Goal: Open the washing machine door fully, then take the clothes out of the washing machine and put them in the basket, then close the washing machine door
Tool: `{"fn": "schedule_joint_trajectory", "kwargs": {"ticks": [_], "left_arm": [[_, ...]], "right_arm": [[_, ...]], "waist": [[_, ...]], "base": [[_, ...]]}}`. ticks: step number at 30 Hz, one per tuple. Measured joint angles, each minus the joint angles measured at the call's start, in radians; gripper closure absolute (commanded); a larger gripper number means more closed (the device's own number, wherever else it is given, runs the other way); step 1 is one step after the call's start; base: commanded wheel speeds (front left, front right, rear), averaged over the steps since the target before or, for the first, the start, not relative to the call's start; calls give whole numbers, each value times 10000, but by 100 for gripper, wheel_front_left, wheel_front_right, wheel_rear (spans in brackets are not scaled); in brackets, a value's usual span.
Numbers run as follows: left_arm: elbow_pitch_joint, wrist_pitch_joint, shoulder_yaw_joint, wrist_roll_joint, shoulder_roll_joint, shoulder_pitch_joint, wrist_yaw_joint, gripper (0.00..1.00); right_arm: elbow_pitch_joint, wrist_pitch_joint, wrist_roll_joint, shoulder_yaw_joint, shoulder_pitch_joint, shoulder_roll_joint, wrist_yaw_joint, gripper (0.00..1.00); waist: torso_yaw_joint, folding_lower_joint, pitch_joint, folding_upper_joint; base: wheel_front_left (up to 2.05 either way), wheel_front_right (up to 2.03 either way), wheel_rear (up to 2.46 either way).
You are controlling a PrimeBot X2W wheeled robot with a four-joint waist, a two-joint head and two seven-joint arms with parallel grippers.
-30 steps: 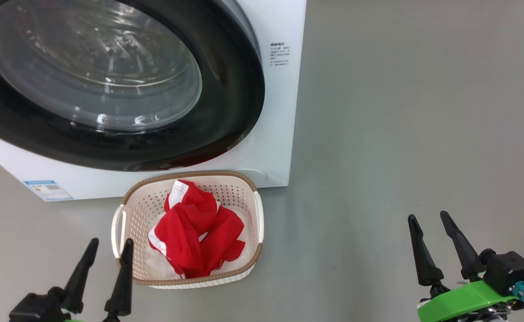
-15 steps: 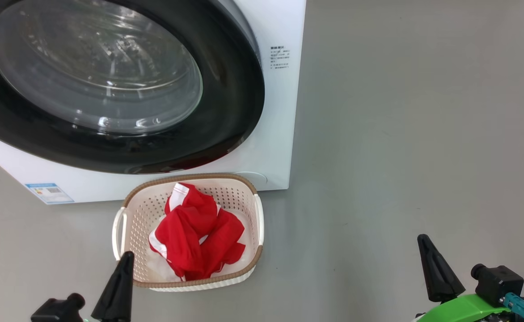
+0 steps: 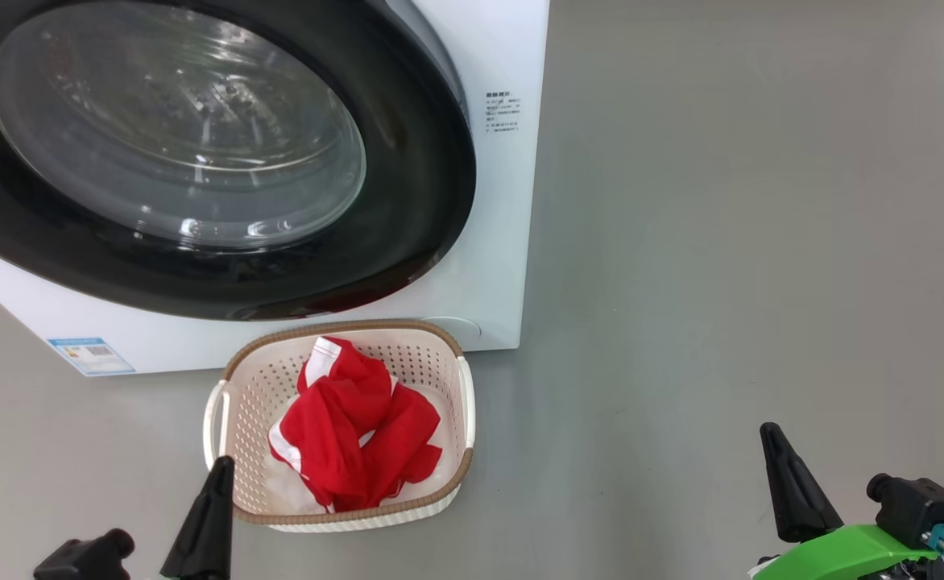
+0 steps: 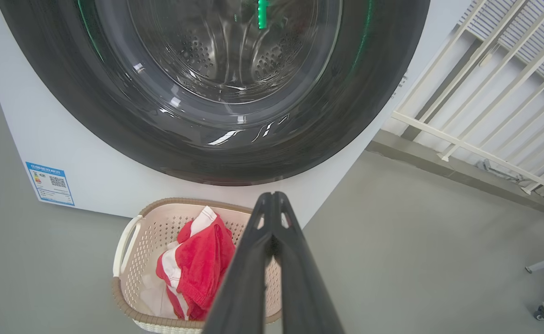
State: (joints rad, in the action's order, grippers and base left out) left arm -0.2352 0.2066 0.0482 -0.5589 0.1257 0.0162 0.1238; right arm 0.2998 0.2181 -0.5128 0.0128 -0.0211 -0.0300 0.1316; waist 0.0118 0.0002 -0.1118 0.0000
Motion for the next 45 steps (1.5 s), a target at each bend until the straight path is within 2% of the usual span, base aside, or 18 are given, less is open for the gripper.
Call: {"fn": "schedule_joint_trajectory", "kwargs": {"ticks": [45], "left_arm": [[-102,-1177,-334,-4458,-228,48,0,100]], "right_arm": [[-102,-1141,-4725,159,126,-221,0,100]], "waist": [[-49,-1,450,0]], "base": [[0,0,0]]}}
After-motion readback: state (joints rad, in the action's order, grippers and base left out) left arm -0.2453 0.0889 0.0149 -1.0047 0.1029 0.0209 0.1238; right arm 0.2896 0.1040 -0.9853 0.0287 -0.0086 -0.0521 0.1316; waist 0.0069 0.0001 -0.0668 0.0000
